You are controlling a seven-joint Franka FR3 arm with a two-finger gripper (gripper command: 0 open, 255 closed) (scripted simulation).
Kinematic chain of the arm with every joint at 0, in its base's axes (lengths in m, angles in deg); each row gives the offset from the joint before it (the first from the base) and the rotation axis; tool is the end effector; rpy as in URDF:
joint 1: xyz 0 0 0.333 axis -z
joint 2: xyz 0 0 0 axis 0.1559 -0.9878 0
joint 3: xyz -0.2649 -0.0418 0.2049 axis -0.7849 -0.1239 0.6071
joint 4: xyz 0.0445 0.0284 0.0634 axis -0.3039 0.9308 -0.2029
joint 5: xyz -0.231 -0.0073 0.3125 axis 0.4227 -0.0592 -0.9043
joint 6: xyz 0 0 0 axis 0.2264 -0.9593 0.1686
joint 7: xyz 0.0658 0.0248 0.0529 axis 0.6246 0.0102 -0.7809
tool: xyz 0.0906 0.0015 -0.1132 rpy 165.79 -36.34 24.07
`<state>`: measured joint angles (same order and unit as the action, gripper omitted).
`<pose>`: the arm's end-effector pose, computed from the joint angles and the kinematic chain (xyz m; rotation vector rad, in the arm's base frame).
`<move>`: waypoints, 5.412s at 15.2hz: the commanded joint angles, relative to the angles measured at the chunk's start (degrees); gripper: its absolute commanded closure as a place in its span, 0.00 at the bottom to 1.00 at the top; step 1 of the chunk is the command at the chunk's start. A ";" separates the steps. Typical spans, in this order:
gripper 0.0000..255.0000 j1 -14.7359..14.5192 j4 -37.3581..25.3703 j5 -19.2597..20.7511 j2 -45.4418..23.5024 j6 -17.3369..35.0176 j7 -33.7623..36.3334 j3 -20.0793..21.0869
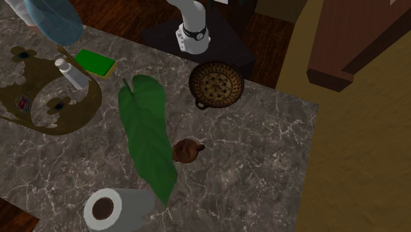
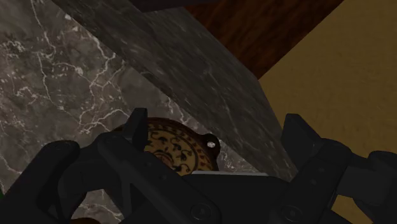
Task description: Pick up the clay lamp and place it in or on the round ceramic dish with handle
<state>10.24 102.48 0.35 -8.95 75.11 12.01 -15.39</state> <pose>0.2940 -0.0244 0.5878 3.0404 -0.2941 0.0442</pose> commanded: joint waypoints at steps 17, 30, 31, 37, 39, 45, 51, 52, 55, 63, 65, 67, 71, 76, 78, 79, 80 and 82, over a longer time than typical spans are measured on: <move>0.00 -2.48 -12.91 2.84 -25.64 14.86 -35.66 -20.72; 0.00 1.21 -42.18 -13.71 -59.13 15.03 -66.24 -27.62; 0.00 2.27 -45.39 -15.07 -61.96 14.24 -68.11 -27.31; 0.00 5.01 -51.77 -18.00 -68.99 14.07 -72.12 -25.92; 0.00 4.88 -50.41 -18.11 -69.12 15.53 -72.24 -25.85; 0.00 4.78 -48.77 -18.25 -69.37 17.38 -72.39 -25.69; 1.00 4.91 -49.12 -18.35 -69.71 17.38 -72.37 -25.57; 1.00 5.16 -49.50 -18.63 -70.42 17.64 -72.56 -25.47; 1.00 4.74 -48.97 -18.68 -70.76 18.47 -72.09 -25.27; 1.00 5.24 -51.47 -17.88 -69.04 14.48 -72.04 -25.53; 1.00 5.39 -52.96 -17.81 -68.99 12.97 -71.91 -25.59; 1.00 5.57 -54.54 -17.77 -69.01 11.43 -71.80 -25.63; 1.00 6.04 -58.03 -17.80 -69.25 8.22 -71.60 -25.70; 1.00 6.86 -63.11 -18.04 -70.02 3.92 -71.39 -25.72; 1.00 7.29 -65.43 -18.21 -70.49 2.09 -71.31 -25.71; 1.00 7.53 -66.66 -18.32 -70.78 1.15 -71.27 -25.70; 1.00 7.79 -67.94 -18.44 -71.09 0.18 -71.23 -25.68; 1.00 8.29 -70.32 -18.69 -71.72 -1.56 -71.15 -25.63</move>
<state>18.34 33.06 -18.29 -80.58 74.37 -59.15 -41.01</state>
